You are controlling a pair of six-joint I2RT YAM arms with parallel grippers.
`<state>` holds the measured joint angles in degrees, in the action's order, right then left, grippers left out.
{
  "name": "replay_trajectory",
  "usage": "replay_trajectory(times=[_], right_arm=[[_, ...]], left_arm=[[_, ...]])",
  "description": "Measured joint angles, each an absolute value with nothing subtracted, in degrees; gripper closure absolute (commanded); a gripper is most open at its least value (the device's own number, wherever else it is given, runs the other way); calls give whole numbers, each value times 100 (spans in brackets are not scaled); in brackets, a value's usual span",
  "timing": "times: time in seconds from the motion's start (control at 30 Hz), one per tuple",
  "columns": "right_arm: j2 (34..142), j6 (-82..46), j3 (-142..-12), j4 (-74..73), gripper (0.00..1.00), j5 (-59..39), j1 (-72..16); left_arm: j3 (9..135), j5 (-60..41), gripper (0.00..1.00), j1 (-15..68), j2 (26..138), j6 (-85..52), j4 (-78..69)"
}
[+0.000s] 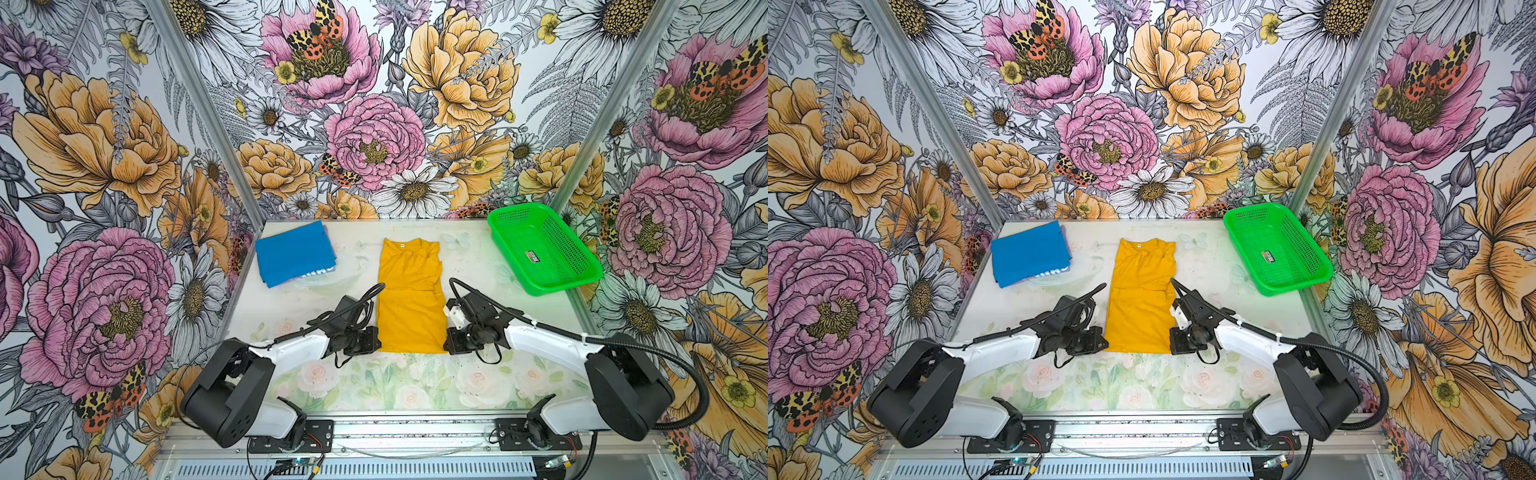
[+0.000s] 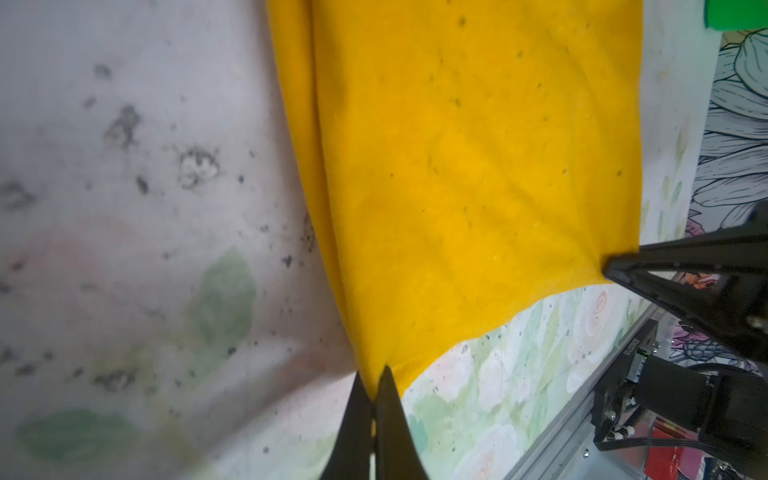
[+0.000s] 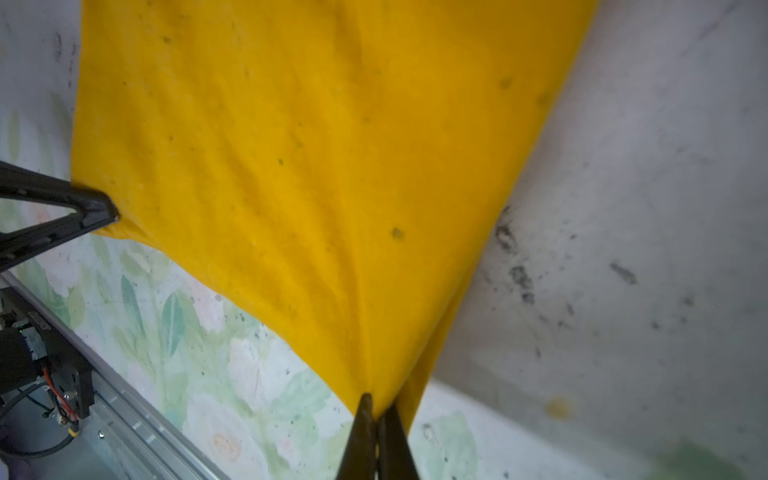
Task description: Fold and stack the t-shirts
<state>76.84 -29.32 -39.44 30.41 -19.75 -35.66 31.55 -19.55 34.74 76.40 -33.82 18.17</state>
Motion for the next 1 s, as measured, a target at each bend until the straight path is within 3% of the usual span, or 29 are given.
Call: replay_trajectory(times=[0.1, 0.13, 0.17, 0.23, 0.27, 0.43, 0.67, 0.8, 0.87, 0.93, 1.0], right_arm=[[6895, -3251, -3791, 3636, 95, -1870, -4222], [6617, -3387, -3721, 3826, 85, -1868, -4438], [6344, -3535, -3664, 4032, 67, -1883, -4630], [5931, -3701, -3647, 4405, 33, -1844, -4772], [5739, -3780, -3677, 4574, 25, -1761, -4764], [5948, -3717, -4547, 5011, 19, -1382, -4198], [7826, -3017, -5741, 4486, 20, -1153, -2904], [8825, -2705, -6383, 4257, 20, -1081, -2598], [9185, -2567, -6661, 4174, 20, -1066, -2556], [9378, -2482, -6827, 4104, 20, -1055, -2552], [9474, -2423, -6914, 4075, 21, -1039, -2552]], left_arm=[[2755, -1594, 100, 4394, 6895, -4108, 2274], [2602, -1500, 100, 4737, 6604, -4386, 2414], [2432, -1420, 78, 5100, 6235, -4720, 2598], [2231, -1253, 4, 5522, 5548, -5192, 3000], [2204, -1155, 1, 5603, 5192, -5387, 3201], [2534, -1205, 1, 4707, 4536, -5424, 3354], [4134, -1844, 2, 3155, 6274, -4108, 3148], [5225, -1994, 23, 2451, 7599, -3406, 3068], [5872, -2005, 40, 2161, 8342, -3111, 3085], [6469, -2008, 44, 1981, 9015, -2845, 3074], [7032, -2016, 40, 1859, 9647, -2598, 3129]])
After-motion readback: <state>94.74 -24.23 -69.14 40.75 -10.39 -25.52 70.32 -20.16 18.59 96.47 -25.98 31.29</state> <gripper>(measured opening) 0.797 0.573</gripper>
